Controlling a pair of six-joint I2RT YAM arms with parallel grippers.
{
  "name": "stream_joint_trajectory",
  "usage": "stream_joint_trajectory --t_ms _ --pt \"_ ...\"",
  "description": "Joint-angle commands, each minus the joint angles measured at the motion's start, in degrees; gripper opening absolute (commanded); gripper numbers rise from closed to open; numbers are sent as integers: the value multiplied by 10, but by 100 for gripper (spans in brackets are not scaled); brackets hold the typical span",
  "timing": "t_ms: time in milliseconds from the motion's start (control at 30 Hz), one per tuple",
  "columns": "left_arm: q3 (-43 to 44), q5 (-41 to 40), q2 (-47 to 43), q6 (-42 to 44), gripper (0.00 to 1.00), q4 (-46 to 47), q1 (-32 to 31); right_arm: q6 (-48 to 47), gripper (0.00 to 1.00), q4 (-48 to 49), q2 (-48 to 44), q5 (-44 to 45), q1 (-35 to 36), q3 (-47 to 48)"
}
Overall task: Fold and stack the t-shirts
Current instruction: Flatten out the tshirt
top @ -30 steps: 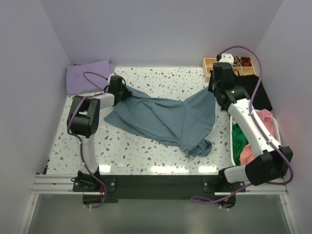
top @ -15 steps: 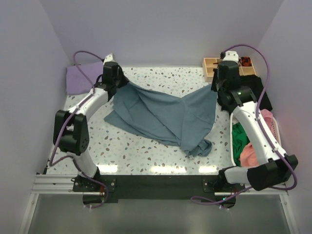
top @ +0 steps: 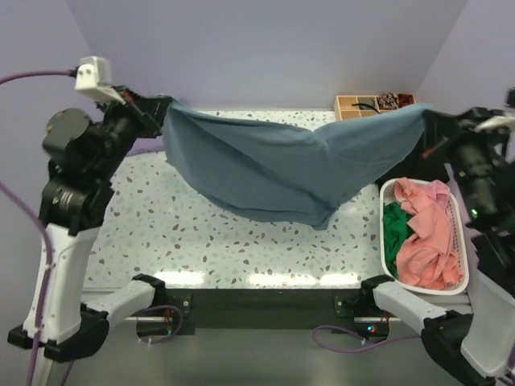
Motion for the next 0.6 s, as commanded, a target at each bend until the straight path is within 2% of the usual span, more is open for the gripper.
stream_joint_trajectory --t_ms 0,133,233,400,567 --pt "54 71 -75 20 0 -102 -1 0 0 -86 -25 -107 -2 88" --pt "107 126 -130 13 0 -153 -1 6 0 -121 -31 -165 -2 185" --pt "156 153 -147 1 0 -174 -1 11 0 -120 -38 -217 -2 222" --pt "217 236 -146 -38 0 -171 4 22 0 -73 -45 -264 -3 235" --pt "202 298 -151 -81 0 -107 12 22 0 -28 -32 -257 -3 228"
